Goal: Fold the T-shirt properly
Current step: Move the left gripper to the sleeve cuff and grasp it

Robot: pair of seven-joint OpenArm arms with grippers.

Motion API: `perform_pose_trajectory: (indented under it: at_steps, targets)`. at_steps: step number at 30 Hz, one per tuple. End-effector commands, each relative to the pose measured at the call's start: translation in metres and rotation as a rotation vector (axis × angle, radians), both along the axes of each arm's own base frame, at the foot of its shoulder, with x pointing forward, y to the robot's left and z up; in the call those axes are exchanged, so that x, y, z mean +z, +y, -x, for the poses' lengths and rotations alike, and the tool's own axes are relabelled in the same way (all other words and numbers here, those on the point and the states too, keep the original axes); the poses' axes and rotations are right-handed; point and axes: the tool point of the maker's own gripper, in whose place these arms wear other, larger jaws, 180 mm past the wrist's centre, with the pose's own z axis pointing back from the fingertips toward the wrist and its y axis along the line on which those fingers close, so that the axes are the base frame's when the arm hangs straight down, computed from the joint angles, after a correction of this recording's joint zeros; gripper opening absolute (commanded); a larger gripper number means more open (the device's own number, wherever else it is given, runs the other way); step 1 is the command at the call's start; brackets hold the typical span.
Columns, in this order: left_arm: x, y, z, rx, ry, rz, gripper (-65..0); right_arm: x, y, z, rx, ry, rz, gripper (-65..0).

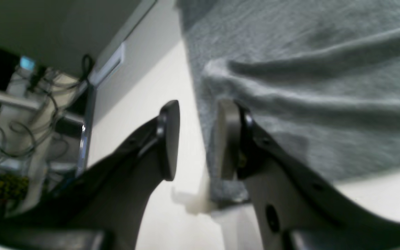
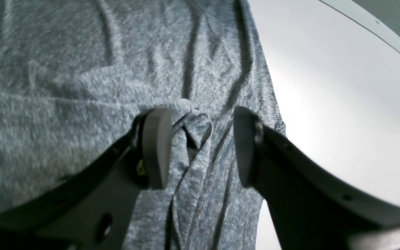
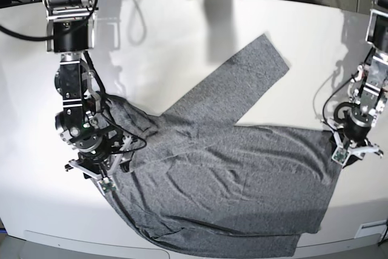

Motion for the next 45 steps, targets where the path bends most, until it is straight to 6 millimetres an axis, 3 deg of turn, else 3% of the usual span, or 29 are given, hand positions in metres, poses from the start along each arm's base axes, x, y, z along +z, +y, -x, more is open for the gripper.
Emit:
perform_pose_trajectory:
  at_steps: [1,6,12,15,17,20,23,28,33,38,42,45]
  targets:
    - [0.03,-0.003,-0.007,-0.018,-0.07,-0.014,-46.9,0.025,-0.004,-0.013,0.005,-0.074,-0.002,-35.9]
    - [0.047,-0.048,0.034,-0.058,-0.006,-0.033,-46.9,0.026,-0.016,-0.011,-0.009,-0.06,0.003,-35.9]
    - [0.04,-0.08,0.095,-0.027,0.166,-0.015,-46.9,0.028,-0.032,-0.01,-0.022,-0.053,0.025,-35.9]
    - [0.024,-0.085,0.124,-0.023,0.247,-0.014,-46.9,0.029,-0.038,-0.009,-0.026,-0.053,0.039,-35.9]
    - [0.003,-0.088,0.149,-0.028,0.333,0.006,-46.9,0.03,-0.04,-0.009,-0.027,-0.053,0.042,-35.9]
    - [-0.029,-0.108,0.194,-0.136,0.477,0.037,-46.9,0.03,-0.039,-0.009,-0.026,-0.054,0.033,-35.9]
    - [-0.04,-0.128,0.221,-0.197,0.511,0.094,-46.9,0.03,-0.036,-0.01,-0.025,-0.056,0.013,-35.9]
    - [-0.049,-0.146,0.234,-0.166,0.553,0.16,-46.9,0.03,-0.036,-0.009,-0.025,-0.055,0.014,-35.9]
    - [-0.051,-0.177,0.242,-0.191,0.576,0.244,-46.9,0.03,-0.036,-0.009,-0.026,-0.052,0.015,-35.9]
    - [-0.03,-0.176,0.231,-0.226,0.496,0.151,-46.9,0.03,-0.036,-0.009,-0.025,-0.053,0.014,-35.9]
    - [-0.01,-0.185,0.225,-0.256,0.445,0.186,-46.5,0.03,-0.036,-0.009,-0.026,-0.052,0.014,-35.9]
    - [-0.012,-0.189,0.229,-0.276,0.456,0.197,-40.0,0.029,-0.036,-0.009,-0.026,-0.052,0.014,-35.9]
